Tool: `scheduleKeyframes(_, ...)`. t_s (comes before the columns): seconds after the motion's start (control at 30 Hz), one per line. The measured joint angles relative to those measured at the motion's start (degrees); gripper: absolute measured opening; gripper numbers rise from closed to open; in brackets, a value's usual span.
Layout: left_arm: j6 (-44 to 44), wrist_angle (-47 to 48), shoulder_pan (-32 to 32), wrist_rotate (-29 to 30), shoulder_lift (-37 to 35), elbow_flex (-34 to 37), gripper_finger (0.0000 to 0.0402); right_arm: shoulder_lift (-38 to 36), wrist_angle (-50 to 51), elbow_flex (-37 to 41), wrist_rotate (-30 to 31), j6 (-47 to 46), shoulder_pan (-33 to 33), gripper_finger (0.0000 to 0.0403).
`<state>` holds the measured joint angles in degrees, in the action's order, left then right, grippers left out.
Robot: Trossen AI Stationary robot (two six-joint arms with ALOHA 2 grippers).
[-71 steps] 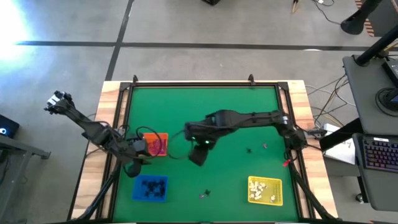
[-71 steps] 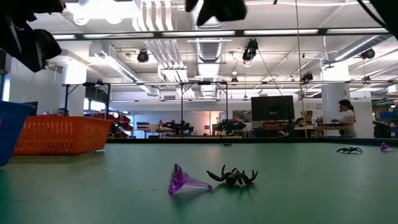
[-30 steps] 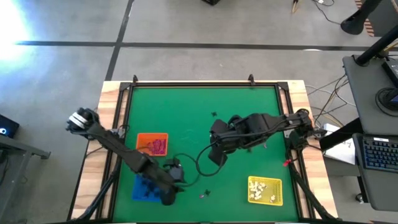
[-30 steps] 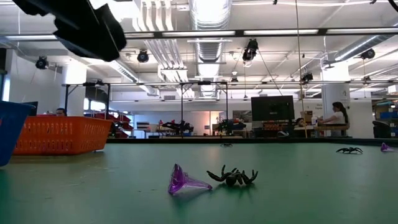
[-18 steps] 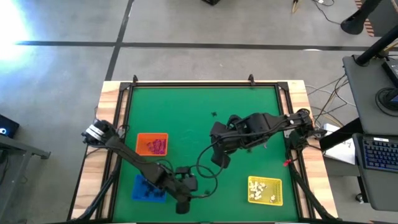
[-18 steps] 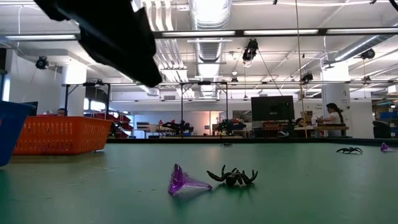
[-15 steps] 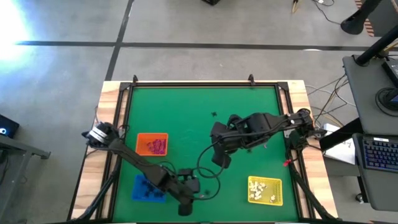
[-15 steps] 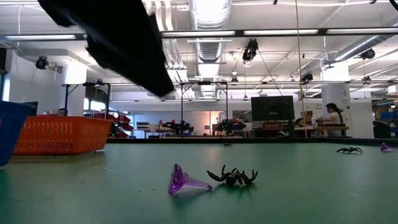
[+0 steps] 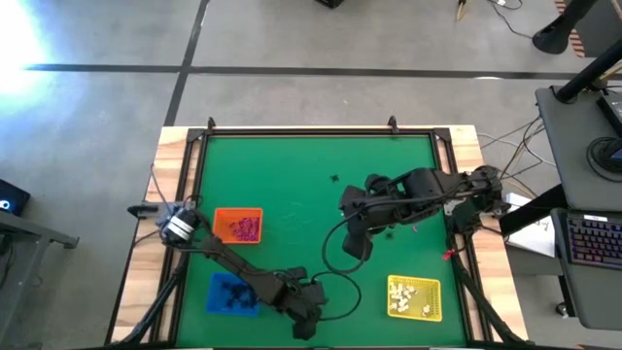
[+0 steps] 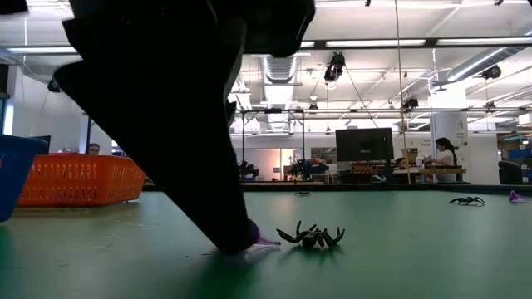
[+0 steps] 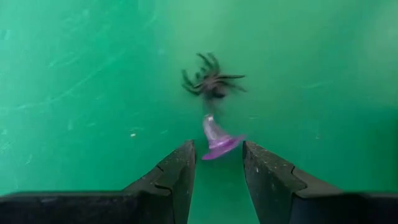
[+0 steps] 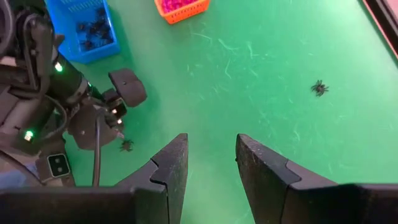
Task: Sort Halloween decoration
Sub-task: Put the violet witch hat toy into the orange bin
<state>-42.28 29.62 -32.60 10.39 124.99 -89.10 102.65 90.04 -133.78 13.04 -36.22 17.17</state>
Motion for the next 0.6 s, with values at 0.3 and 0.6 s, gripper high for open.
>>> scheduleKeyframes(0.3,0.7,0.31,0.15,0.64,1.01,-1.25,0.0116,-1.17,-0.02,0.0,0.02,0.11,1.09,0.0127)
scheduleKeyframes(0.6,3.4,0.81,0.31,1.17,1.01,-1.12,0.0038,-1.28,-0.02,0.0,0.02,1.13,1.09,0.0127)
